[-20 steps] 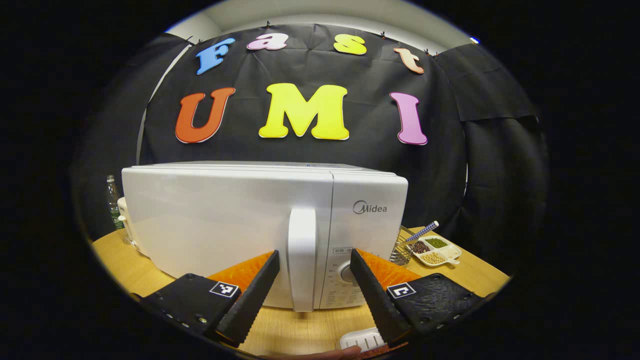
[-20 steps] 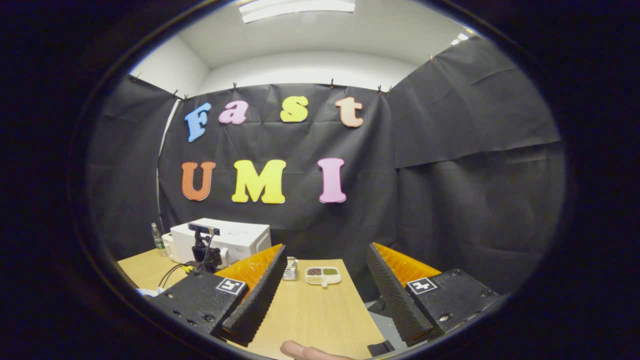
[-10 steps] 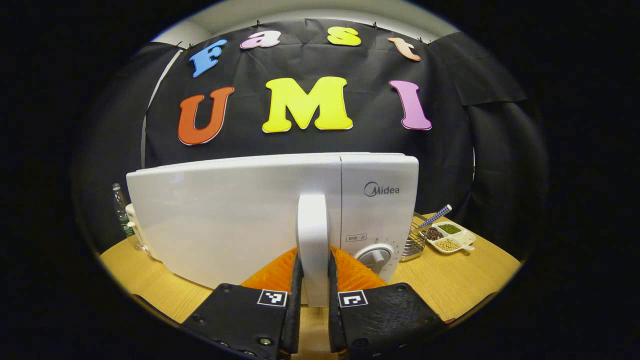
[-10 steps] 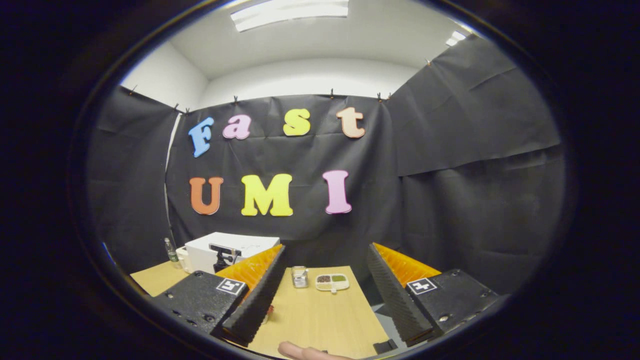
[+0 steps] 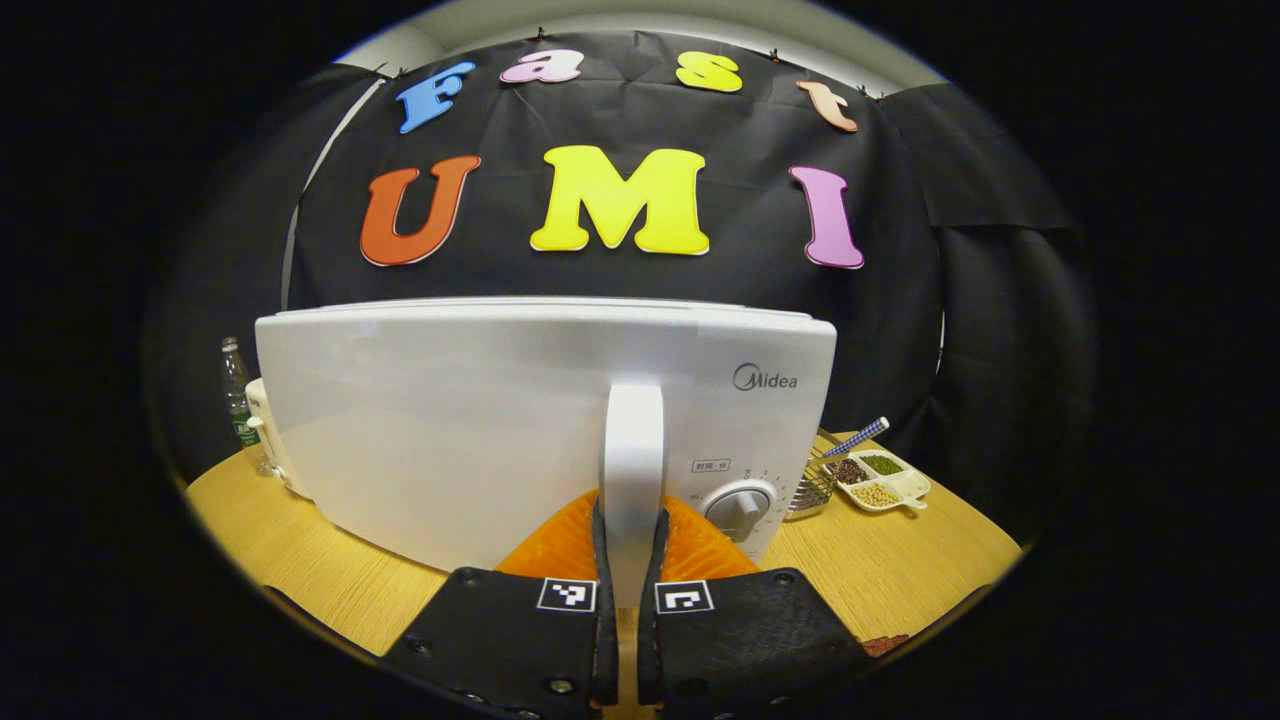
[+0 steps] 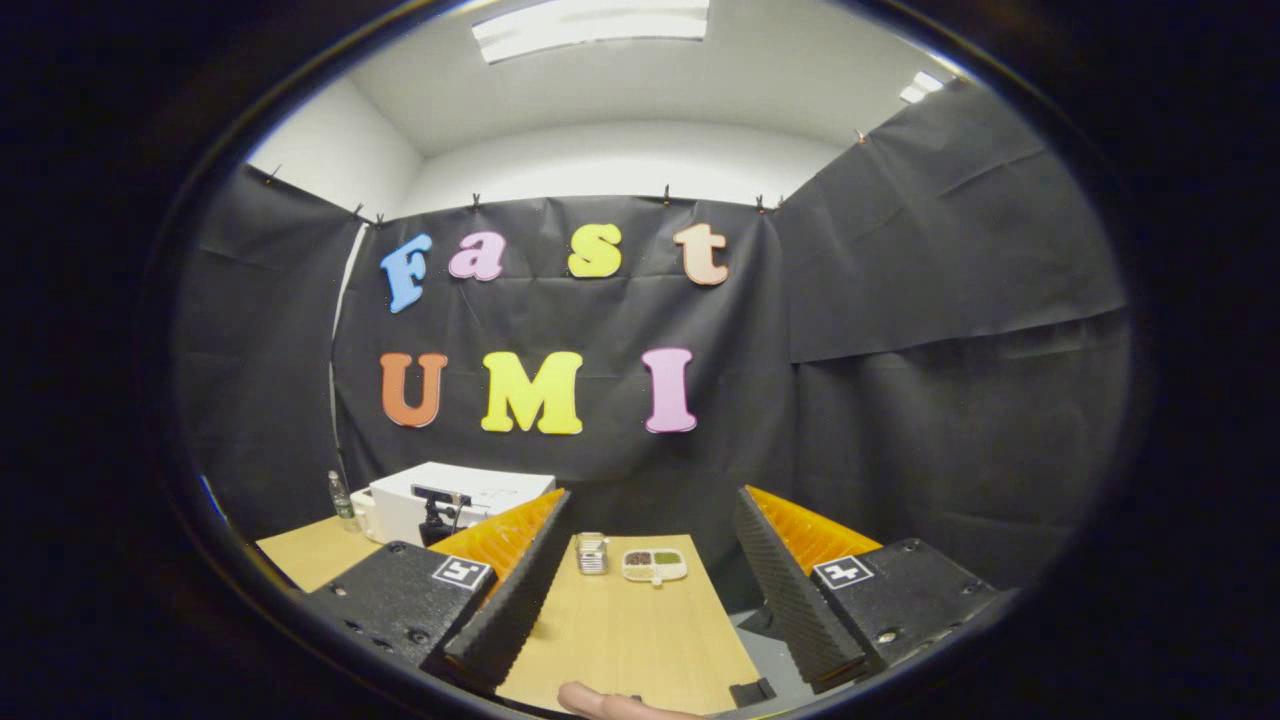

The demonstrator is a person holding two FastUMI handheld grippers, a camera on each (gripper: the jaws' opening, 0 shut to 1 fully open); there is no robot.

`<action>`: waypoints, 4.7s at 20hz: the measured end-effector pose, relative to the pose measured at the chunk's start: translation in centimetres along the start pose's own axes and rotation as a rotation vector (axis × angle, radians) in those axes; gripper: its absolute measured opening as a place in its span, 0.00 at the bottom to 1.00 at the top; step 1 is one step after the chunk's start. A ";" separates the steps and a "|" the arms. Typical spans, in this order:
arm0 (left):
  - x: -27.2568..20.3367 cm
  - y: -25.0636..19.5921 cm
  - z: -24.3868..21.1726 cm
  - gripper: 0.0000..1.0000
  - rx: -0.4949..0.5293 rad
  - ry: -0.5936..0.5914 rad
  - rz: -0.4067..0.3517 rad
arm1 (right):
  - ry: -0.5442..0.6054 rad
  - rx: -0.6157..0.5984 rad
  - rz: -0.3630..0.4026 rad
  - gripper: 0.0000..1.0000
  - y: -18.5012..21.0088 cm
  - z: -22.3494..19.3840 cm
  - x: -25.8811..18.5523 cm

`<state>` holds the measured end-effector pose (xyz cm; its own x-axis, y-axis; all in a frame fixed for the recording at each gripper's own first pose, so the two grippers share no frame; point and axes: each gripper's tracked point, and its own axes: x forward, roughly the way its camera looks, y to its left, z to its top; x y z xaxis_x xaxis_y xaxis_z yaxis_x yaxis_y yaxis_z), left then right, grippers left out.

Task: Open the microwave oven with the left hand, put the food in, and close the microwave oven.

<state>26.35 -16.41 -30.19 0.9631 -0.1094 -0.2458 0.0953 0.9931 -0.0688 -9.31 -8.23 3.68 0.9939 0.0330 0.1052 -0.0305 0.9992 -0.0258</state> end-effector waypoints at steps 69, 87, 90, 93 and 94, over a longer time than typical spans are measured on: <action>-33.4 14.1 18.4 0.82 0.081 -0.259 0.161 | 1.141 0.486 0.544 0.67 19.5 -39.6 20.9; -35.1 15.5 15.9 0.92 0.071 -0.255 0.136 | 0.744 -0.170 0.460 0.12 23.4 -31.1 16.9; -35.3 16.6 15.1 0.92 0.075 -0.257 0.144 | 0.703 -0.249 0.473 0.12 26.1 -31.7 15.7; -35.3 17.9 14.1 0.92 0.072 -0.236 0.172 | 0.646 -0.293 0.464 0.12 28.9 -32.0 16.4; -35.3 18.3 13.8 0.92 0.065 -0.225 0.175 | 0.635 -0.291 0.461 0.12 29.8 -32.3 16.8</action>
<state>-2.44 6.17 -9.39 0.9972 0.0692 -0.0274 -0.0687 0.9974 0.0200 9.88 21.35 -27.44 0.7618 0.3312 -0.5567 -0.5066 0.8402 -0.1935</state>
